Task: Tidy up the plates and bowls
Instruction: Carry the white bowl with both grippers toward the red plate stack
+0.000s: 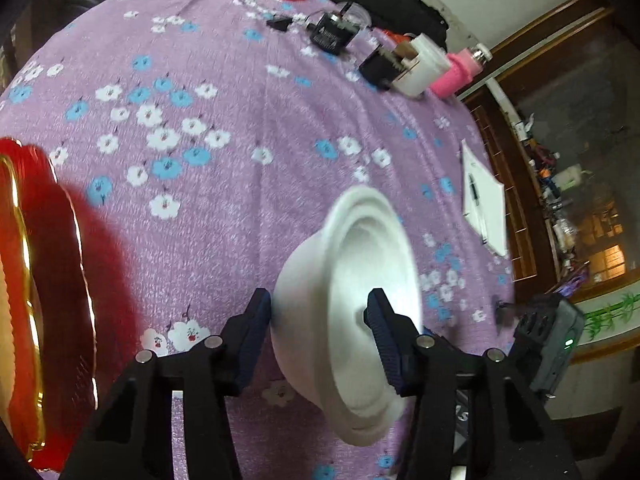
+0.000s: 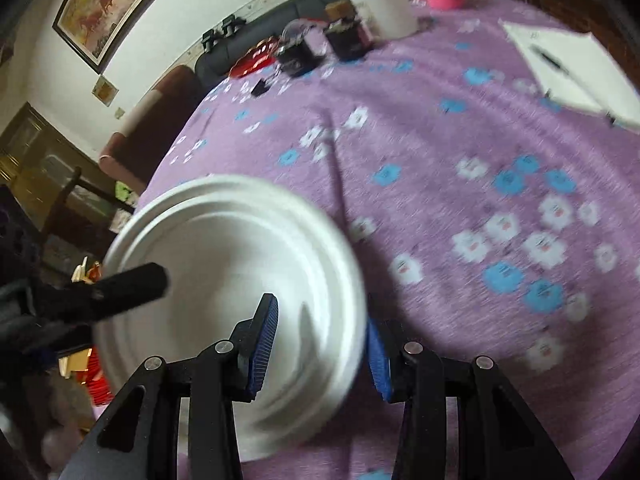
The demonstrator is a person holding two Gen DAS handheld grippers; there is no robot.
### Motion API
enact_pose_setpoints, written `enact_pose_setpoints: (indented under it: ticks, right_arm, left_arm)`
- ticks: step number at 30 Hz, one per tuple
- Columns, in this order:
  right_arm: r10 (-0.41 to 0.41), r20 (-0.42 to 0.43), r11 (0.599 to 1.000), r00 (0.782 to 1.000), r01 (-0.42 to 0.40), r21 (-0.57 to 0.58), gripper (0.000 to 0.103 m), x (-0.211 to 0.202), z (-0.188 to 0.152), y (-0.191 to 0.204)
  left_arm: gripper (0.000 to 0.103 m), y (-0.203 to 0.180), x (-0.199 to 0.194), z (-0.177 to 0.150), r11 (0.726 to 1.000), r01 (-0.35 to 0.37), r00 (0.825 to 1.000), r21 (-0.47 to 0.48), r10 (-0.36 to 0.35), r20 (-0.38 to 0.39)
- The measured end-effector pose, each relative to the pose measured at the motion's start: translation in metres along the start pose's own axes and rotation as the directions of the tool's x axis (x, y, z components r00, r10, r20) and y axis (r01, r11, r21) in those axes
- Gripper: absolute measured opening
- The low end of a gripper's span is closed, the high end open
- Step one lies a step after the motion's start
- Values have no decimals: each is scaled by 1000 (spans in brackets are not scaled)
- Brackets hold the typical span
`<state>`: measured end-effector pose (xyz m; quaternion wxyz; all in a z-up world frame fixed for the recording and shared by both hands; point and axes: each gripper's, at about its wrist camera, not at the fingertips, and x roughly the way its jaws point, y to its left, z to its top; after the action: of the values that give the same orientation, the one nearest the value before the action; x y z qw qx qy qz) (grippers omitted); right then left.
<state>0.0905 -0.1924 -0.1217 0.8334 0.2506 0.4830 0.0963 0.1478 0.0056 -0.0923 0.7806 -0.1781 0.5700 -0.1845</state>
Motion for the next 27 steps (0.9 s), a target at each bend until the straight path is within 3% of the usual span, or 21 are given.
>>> enact_pose_setpoints:
  ticks: [5, 7, 9, 12, 17, 18, 19, 20, 23, 27]
  right_arm:
    - [64, 120, 998, 991, -63, -13, 47, -28, -6, 5]
    - [49, 169, 999, 984, -48, -10, 63, -41, -7, 3]
    - [12, 200, 1000, 980, -12, -2, 67, -50, -7, -2]
    - [-23, 184, 1000, 983, 24, -4, 67, -48, -4, -7]
    - [6, 121, 999, 993, -2, -35, 66, -31, -10, -5]
    - [15, 115, 999, 993, -10, -41, 54, -29, -11, -3]
    - [28, 103, 999, 994, -23, -48, 31, -26, -13, -1]
    - [39, 86, 998, 996, -34, -54, 23, -24, -14, 2]
    - [38, 103, 997, 994, -31, -70, 20, -27, -16, 6]
    - [63, 128, 995, 990, -52, -84, 20, -43, -18, 15]
  left_arm:
    - [49, 7, 17, -10, 999, -40, 998, -19, 39, -40]
    - [49, 8, 20, -12, 998, -51, 998, -21, 50, -39]
    - [49, 8, 21, -13, 998, -60, 998, -18, 59, -32]
    - [49, 4, 22, -14, 996, -84, 996, 3, 84, -14]
    - [48, -2, 26, -17, 991, -132, 991, 38, 132, 7]
    - [46, -3, 25, -18, 988, -146, 989, 48, 145, 16]
    - [38, -5, 23, -20, 984, -168, 985, 60, 167, 33]
    - [32, -6, 20, -21, 980, -188, 981, 71, 185, 51]
    - [23, -9, 7, -26, 973, -214, 972, 88, 204, 113]
    - [23, -17, -16, -36, 967, -233, 959, 105, 210, 192]
